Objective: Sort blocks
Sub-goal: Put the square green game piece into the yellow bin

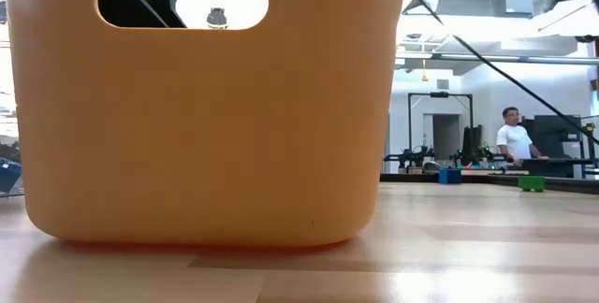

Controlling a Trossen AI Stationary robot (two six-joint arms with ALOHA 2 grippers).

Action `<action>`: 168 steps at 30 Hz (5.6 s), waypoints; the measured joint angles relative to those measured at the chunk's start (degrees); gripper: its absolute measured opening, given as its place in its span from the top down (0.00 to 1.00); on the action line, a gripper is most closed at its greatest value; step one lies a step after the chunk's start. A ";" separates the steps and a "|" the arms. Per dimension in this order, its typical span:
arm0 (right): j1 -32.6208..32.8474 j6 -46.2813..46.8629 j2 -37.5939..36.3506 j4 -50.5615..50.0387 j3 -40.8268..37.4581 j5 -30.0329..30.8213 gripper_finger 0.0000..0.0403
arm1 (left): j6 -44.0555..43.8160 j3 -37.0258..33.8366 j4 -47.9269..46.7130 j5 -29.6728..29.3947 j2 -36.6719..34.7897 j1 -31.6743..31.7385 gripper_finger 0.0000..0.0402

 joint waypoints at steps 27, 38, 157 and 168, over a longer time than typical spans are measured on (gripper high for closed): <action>-23.04 4.46 -28.96 1.89 -46.93 -2.21 0.37 | -1.17 0.00 0.23 -0.02 0.04 -0.02 0.28; -26.65 -3.50 -18.05 0.83 -47.71 -5.52 0.37 | -3.08 0.00 -0.14 -0.02 0.04 -0.02 0.28; 20.23 10.87 -8.97 23.86 -25.13 -15.70 0.80 | -4.77 -0.02 -2.27 -0.86 0.02 -2.95 0.28; 21.98 3.15 7.65 15.24 -8.69 -17.08 0.80 | -4.59 -0.02 -3.38 -2.29 -0.24 -4.00 0.28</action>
